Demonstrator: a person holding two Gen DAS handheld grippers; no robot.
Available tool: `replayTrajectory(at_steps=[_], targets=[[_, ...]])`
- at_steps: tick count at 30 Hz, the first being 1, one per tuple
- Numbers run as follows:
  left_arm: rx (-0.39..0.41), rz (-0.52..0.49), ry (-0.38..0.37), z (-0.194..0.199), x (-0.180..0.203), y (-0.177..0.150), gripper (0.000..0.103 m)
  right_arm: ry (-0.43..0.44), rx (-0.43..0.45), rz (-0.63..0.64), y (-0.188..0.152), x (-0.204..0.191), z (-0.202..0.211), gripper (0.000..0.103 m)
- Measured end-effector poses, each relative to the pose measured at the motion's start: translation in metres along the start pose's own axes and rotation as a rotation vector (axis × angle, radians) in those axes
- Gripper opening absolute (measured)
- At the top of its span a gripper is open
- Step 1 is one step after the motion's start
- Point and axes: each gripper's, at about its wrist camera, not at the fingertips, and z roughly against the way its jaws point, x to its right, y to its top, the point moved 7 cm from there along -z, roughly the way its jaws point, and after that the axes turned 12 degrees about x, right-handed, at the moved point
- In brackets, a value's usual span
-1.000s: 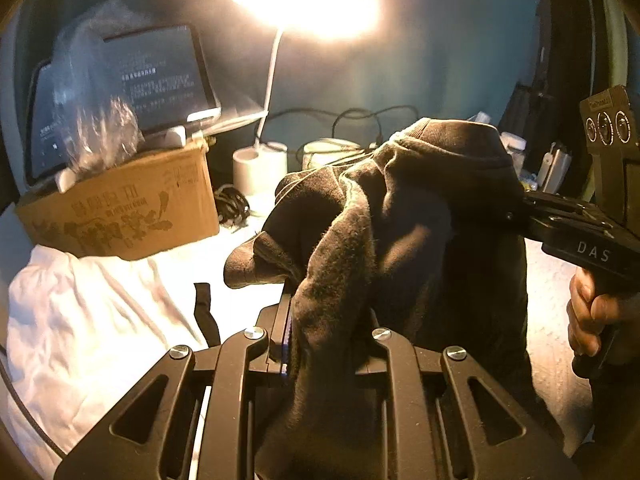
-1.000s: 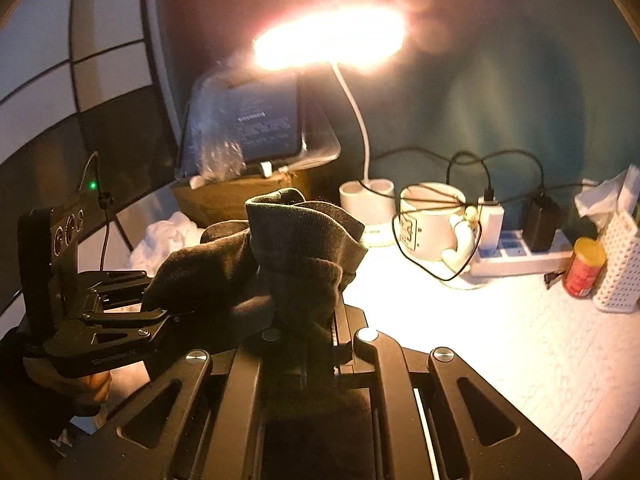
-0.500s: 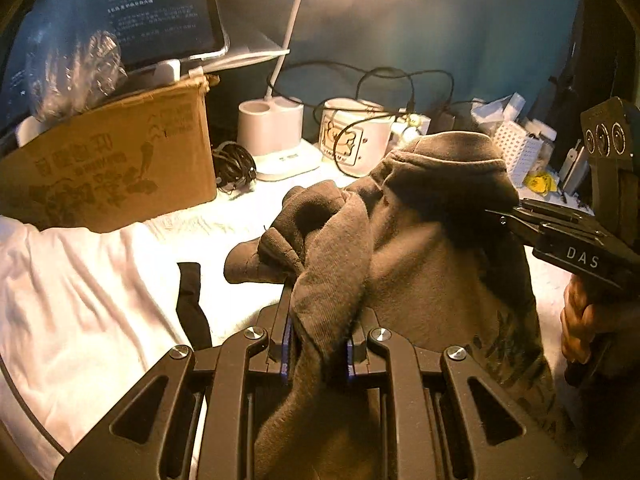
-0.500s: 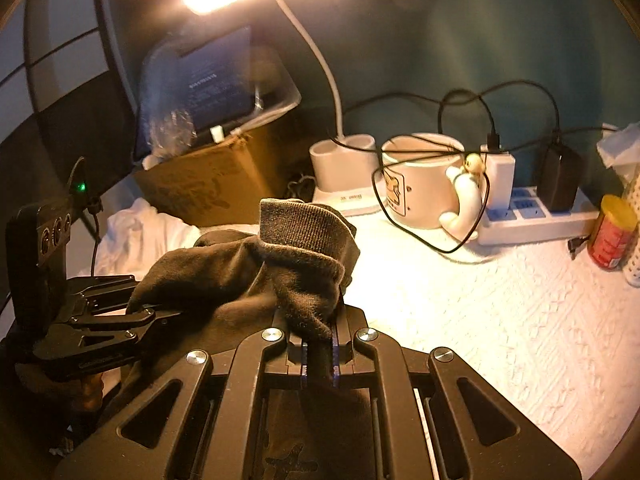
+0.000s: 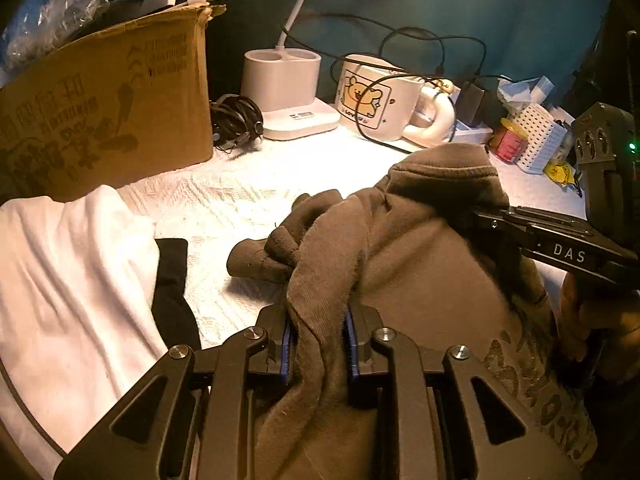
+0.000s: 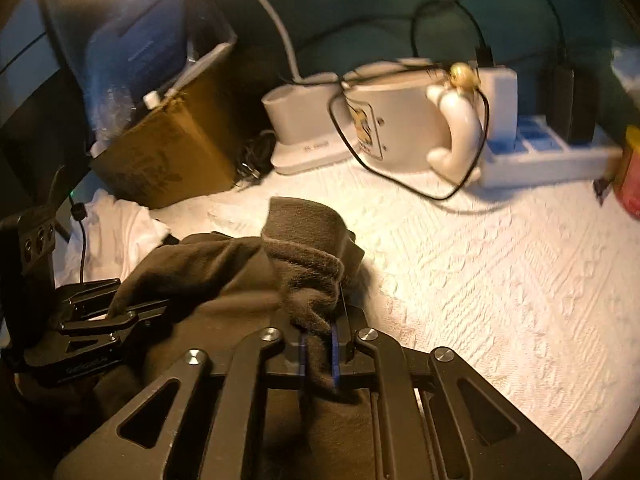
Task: Fold small clothes
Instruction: 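Lower the shirt end onto the folded shirt and open both grippers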
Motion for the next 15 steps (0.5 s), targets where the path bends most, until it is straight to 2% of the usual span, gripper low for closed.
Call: replayTrajectory(at_steps=[7, 9, 11, 13, 15], targets=[[-0.008, 0.028, 0.001, -0.004, -0.004, 0.001, 0.028, -0.048, -0.02, 0.007, -0.001, 0.003, -0.004, 0.02], [-0.013, 0.041, 0.024, -0.003, -0.008, 0.0, 0.039, -0.093, -0.017, 0.01, -0.001, 0.007, -0.003, 0.039], [-0.011, 0.052, 0.072, 0.001, -0.016, 0.002, 0.056, -0.118, -0.001, 0.007, 0.001, 0.01, 0.001, 0.048], [-0.002, 0.057, 0.093, 0.005, -0.02, 0.005, 0.061, -0.142, 0.019, 0.013, 0.003, 0.011, 0.007, 0.05], [-0.01, 0.049, 0.105, 0.006, -0.021, 0.006, 0.063, -0.153, 0.016, 0.016, 0.004, 0.012, 0.01, 0.05]])
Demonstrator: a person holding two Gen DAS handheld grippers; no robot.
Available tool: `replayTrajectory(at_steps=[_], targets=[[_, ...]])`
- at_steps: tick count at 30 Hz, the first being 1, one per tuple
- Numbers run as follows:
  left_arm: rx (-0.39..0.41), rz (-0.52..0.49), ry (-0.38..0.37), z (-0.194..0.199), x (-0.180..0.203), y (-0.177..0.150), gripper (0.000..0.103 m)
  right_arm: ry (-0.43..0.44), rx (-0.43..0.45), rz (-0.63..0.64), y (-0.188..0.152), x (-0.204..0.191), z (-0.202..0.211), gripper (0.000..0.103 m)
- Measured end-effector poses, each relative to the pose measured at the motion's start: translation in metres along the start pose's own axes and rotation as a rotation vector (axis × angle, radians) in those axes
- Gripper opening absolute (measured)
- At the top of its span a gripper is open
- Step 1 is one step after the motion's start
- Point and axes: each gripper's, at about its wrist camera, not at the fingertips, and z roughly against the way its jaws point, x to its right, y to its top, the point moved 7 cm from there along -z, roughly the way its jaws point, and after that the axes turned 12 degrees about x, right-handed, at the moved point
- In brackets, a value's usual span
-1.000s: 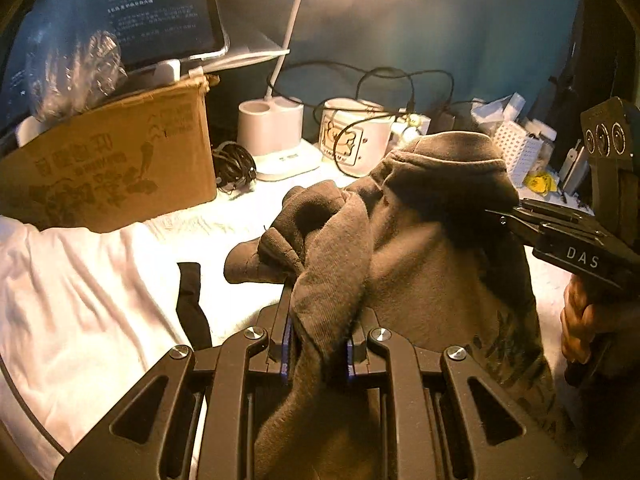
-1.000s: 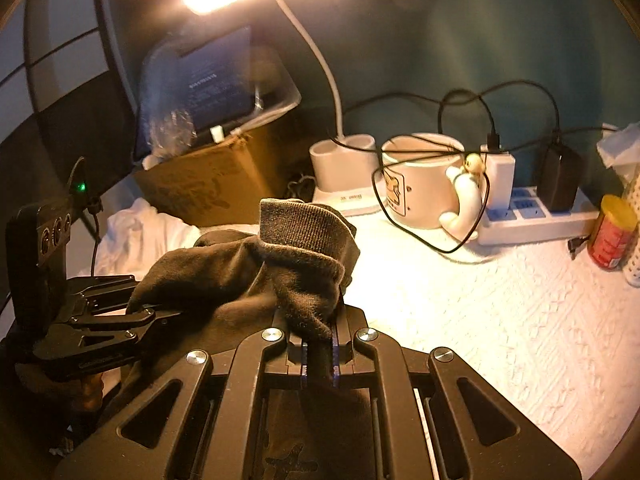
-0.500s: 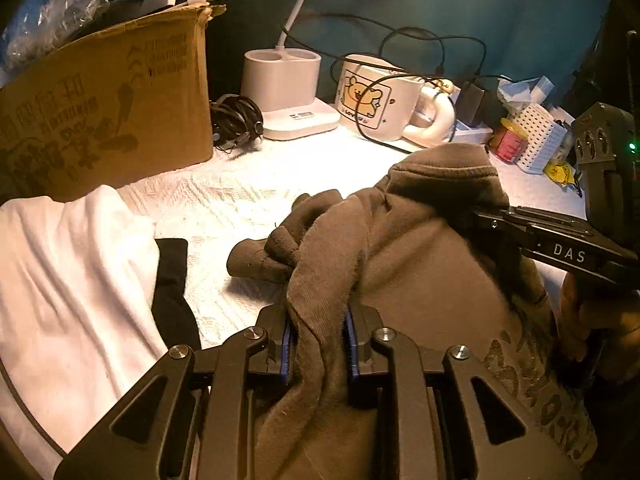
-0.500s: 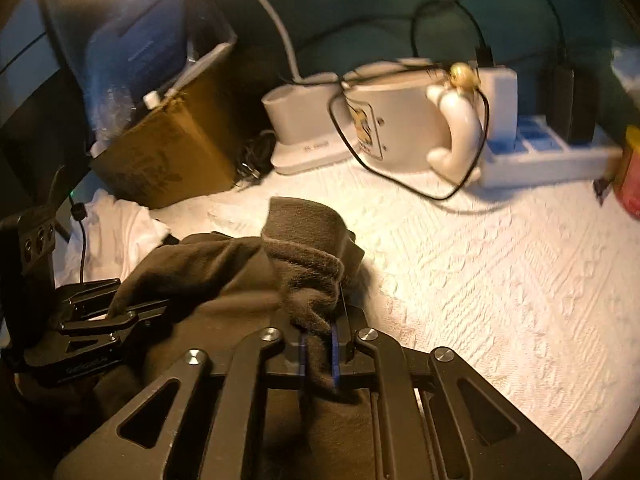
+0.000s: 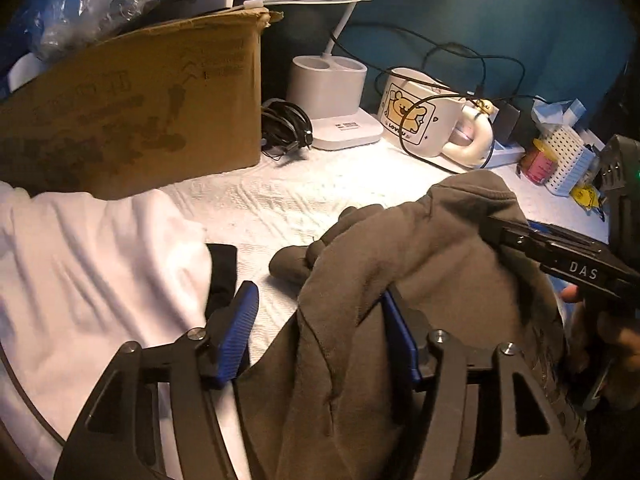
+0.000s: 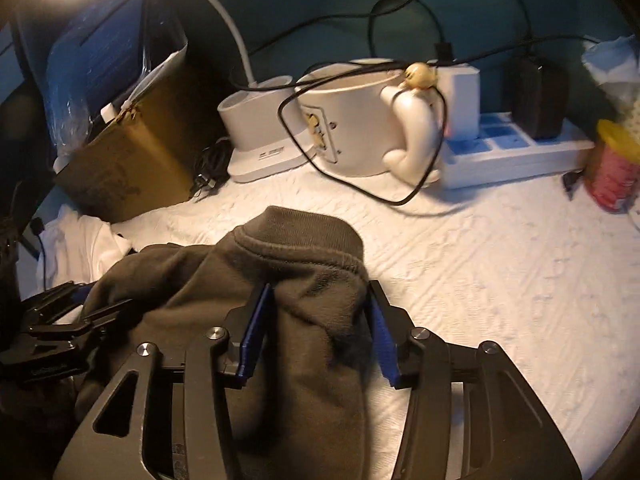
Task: Fold small clothes
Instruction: 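Lower the shirt end onto the folded shirt and open both grippers, then withdraw both open grippers from the folded shirt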
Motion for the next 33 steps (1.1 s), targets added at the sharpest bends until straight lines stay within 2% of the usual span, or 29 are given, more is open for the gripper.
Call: replayTrajectory(at_steps=[7, 16, 33], targets=[[-0.009, -0.025, 0.044, 0.006, 0.0, 0.001, 0.063, -0.033, -0.025, 0.0, -0.004, 0.002, 0.01, 0.05], [0.021, -0.012, 0.106, 0.031, -0.013, 0.0, 0.063, -0.05, -0.028, 0.002, -0.013, -0.001, 0.028, 0.05], [0.039, -0.009, 0.105, 0.071, -0.003, -0.026, 0.063, -0.062, -0.033, 0.007, -0.042, -0.012, 0.068, 0.05]])
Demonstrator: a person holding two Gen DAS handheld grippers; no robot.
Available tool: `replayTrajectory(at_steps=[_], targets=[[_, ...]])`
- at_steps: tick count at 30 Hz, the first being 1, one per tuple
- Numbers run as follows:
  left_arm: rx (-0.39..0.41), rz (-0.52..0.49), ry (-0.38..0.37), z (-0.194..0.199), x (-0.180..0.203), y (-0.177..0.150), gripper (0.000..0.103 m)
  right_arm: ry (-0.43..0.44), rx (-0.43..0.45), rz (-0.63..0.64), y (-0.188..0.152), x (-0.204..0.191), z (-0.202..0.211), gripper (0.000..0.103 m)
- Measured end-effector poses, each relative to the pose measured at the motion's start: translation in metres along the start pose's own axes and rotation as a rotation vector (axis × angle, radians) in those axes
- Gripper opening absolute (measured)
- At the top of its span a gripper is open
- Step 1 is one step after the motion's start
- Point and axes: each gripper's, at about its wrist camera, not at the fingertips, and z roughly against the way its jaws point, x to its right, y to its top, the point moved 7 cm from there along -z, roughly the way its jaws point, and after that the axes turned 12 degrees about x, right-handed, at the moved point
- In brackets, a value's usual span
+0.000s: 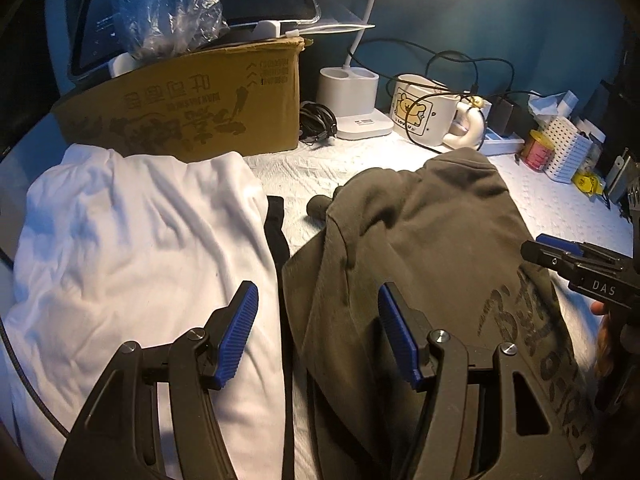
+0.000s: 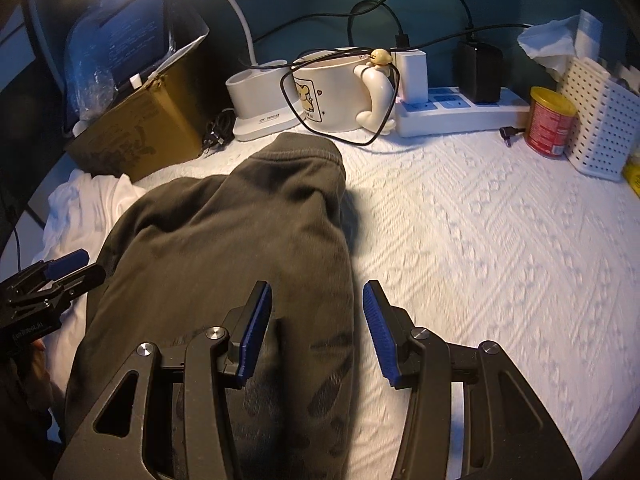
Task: Fold small clothes
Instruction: 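Withdraw both open grippers from the folded shirt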
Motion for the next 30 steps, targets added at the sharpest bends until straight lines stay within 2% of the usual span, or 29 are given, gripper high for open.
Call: replayTrajectory(at_steps=[30], targets=[[0.056, -0.049, -0.077, 0.076, 0.053, -0.035, 0.063, -0.05, 0.052, 0.003, -0.046, 0.012, 0.101, 0.05]])
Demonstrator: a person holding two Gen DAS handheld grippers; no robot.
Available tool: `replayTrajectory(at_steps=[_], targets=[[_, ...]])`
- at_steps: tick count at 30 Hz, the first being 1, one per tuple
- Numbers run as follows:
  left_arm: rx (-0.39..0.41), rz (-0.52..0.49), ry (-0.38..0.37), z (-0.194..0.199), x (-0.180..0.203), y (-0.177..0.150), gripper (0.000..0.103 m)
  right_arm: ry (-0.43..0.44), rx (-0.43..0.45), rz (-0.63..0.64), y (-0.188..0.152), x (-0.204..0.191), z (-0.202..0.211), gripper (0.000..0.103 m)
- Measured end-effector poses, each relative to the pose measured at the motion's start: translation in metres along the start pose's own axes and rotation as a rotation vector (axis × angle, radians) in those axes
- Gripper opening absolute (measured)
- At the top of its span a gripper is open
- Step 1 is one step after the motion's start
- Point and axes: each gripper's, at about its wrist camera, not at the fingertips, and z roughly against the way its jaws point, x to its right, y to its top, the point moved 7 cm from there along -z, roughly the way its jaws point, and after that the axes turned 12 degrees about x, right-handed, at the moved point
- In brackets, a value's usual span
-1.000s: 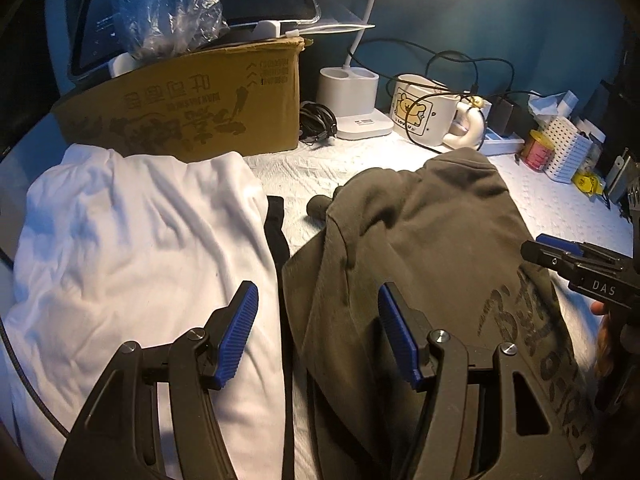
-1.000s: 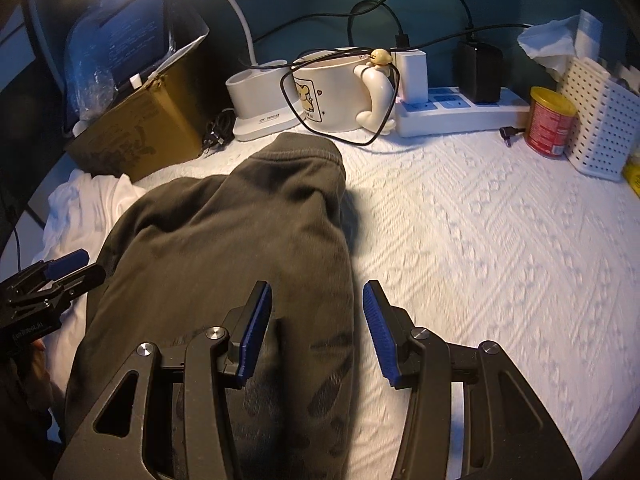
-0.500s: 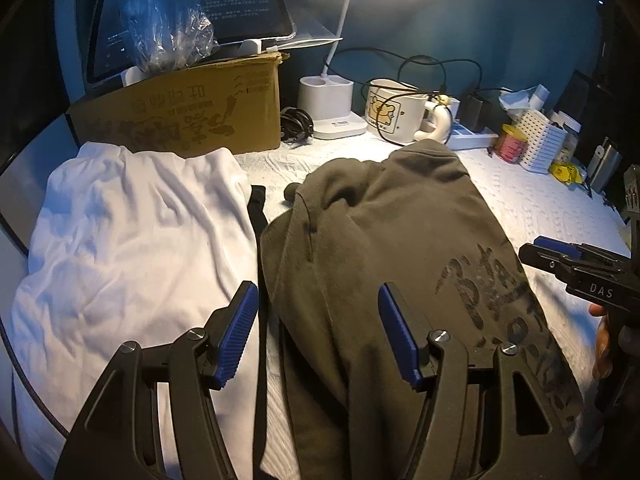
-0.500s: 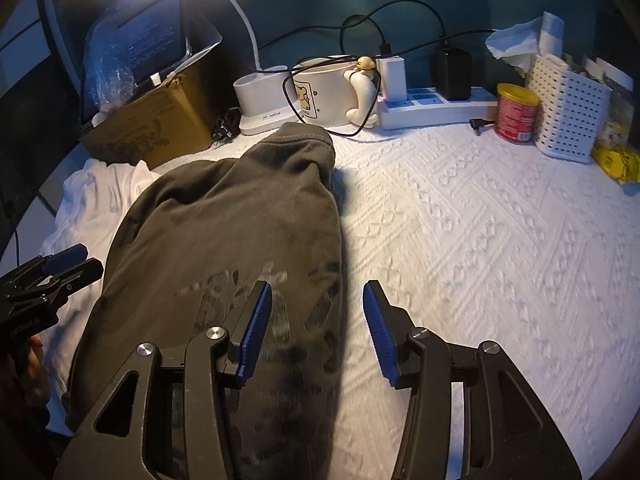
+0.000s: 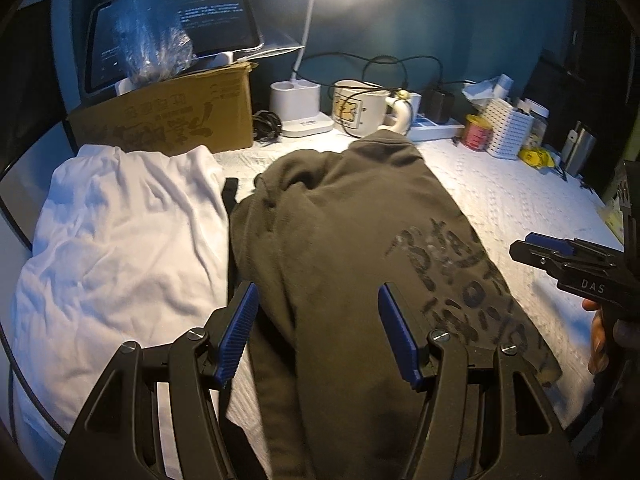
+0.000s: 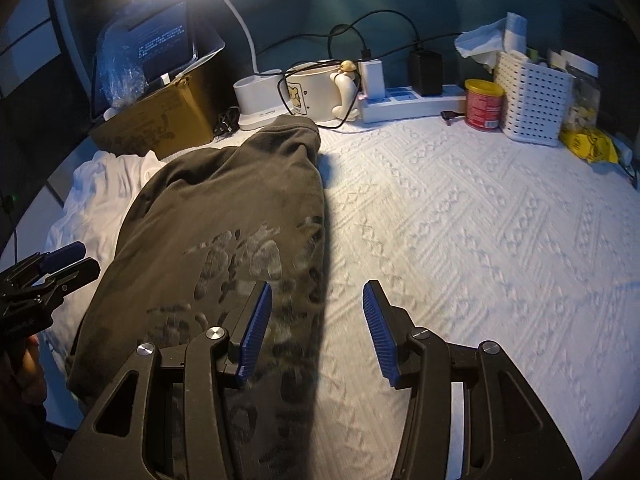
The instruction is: Fold small clothes
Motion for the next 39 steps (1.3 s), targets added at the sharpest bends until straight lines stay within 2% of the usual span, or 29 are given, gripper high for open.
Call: replayTrajectory(at_steps=[18, 27, 28, 29, 31, 37, 39], targets=[[0.04, -0.037, -0.111, 0.038, 0.058, -0.006, 0.063, -0.073, 0.047, -0.028, -0.025, 0.027, 0.069, 0.05], [0.093, -0.085, -0.156, 0.06, 0.083, -0.002, 0.063, -0.116, 0.08, -0.035, -0.031, 0.04, 0.107, 0.05], [0.093, -0.089, -0.162, 0.062, 0.087, -0.002, 0.068, -0.122, 0.085, -0.036, -0.031, 0.042, 0.112, 0.05], [0.096, -0.087, -0.17, 0.064, 0.089, -0.001, 0.077, -0.132, 0.093, -0.038, -0.031, 0.045, 0.118, 0.05], [0.111, -0.088, -0.184, 0.069, 0.095, 0.001, 0.086, -0.154, 0.106, -0.044, -0.03, 0.051, 0.128, 0.05], [0.117, -0.102, -0.178, 0.072, 0.108, 0.001, 0.091, -0.194, 0.136, -0.069, -0.027, 0.069, 0.159, 0.051], [0.128, -0.102, -0.19, 0.074, 0.113, 0.002, 0.097, -0.201, 0.151, -0.076, -0.025, 0.073, 0.169, 0.052]])
